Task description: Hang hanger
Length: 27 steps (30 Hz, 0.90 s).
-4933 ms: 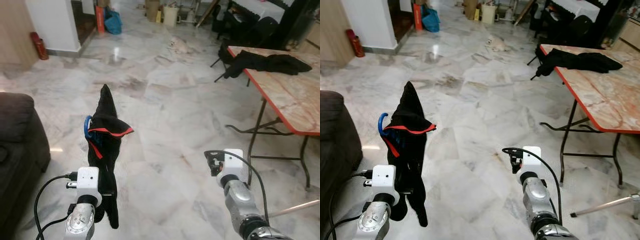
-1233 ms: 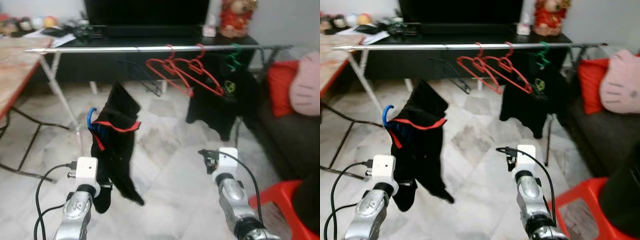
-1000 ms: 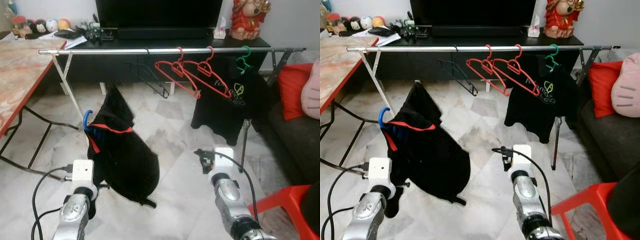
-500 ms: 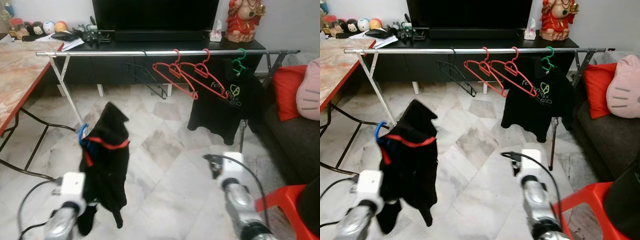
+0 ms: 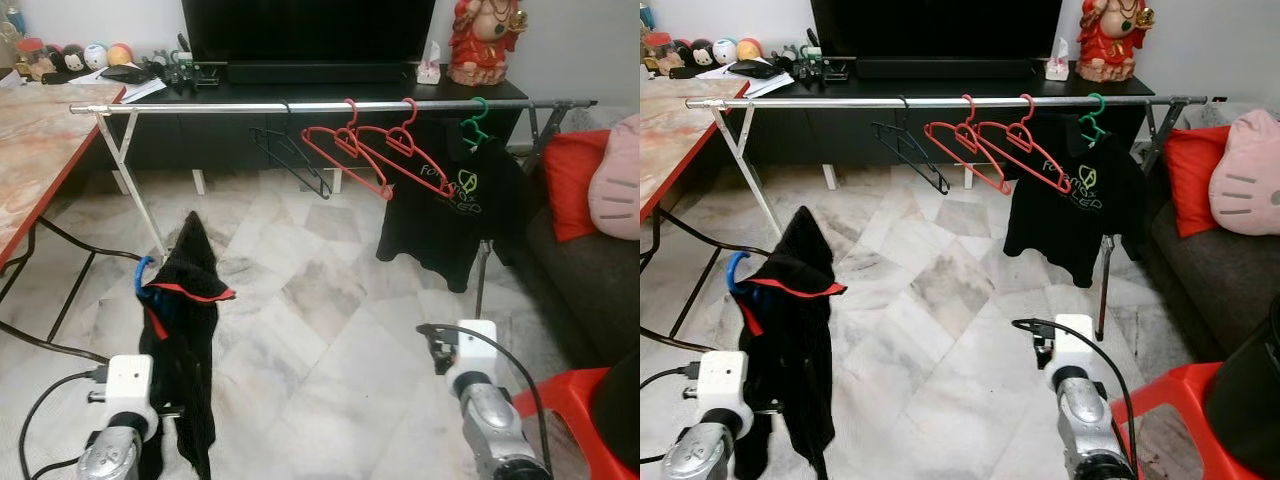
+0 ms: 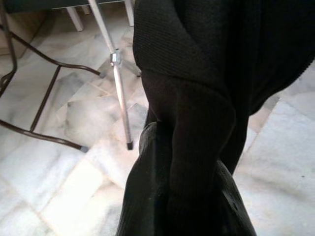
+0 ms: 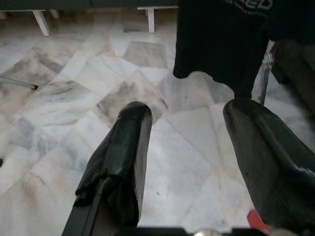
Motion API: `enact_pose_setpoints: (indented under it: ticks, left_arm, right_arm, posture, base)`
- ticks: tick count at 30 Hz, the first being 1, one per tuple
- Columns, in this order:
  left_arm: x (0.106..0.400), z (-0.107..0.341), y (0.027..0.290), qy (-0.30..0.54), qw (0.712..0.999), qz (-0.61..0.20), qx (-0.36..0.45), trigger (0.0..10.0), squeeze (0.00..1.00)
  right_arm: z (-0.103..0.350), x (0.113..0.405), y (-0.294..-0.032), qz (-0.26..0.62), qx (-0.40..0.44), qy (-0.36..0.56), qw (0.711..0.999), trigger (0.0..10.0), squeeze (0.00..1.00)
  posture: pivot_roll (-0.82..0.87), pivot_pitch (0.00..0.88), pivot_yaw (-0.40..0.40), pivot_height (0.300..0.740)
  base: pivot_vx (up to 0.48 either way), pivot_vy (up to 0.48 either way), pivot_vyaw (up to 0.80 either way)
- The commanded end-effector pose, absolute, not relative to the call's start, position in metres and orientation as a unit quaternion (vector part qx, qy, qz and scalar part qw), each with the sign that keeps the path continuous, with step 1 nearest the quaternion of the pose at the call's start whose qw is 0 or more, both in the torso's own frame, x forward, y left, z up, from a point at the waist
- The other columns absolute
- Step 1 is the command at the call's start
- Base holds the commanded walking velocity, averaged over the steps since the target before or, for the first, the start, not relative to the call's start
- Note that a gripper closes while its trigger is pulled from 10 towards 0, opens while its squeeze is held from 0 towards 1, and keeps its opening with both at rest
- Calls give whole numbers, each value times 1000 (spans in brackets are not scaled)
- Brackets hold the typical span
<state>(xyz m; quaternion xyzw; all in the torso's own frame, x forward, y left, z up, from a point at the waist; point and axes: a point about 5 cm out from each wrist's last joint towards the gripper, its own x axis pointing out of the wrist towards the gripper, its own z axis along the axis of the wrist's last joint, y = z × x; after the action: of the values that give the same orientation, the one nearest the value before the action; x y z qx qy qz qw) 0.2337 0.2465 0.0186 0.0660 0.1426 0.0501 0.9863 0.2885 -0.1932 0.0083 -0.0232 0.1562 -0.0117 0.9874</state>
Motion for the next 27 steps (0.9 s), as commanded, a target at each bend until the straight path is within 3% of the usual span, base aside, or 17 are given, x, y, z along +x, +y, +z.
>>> enact_pose_setpoints:
  ticks: [1, 5, 27]
  left_arm:
    - [241, 29, 244, 115, 990, 50, 62, 10000, 0]
    - [241, 30, 245, 113, 990, 54, 59, 10000, 0]
    - [247, 31, 239, 108, 992, 49, 53, 10000, 0]
  right_arm:
    - [13, 293, -189, -1, -30, 145, 989, 10000, 0]
    - [12, 293, -187, 1, -32, 150, 988, 10000, 0]
    - [14, 297, -182, 12, -17, 152, 988, 10000, 0]
  posture:
    - [-22, 28, -22, 740]
    - [-21, 30, -22, 740]
    - [-30, 43, -25, 740]
  base:
    - [386, 0, 494]
    - [435, 0, 634]
    - [480, 0, 0]
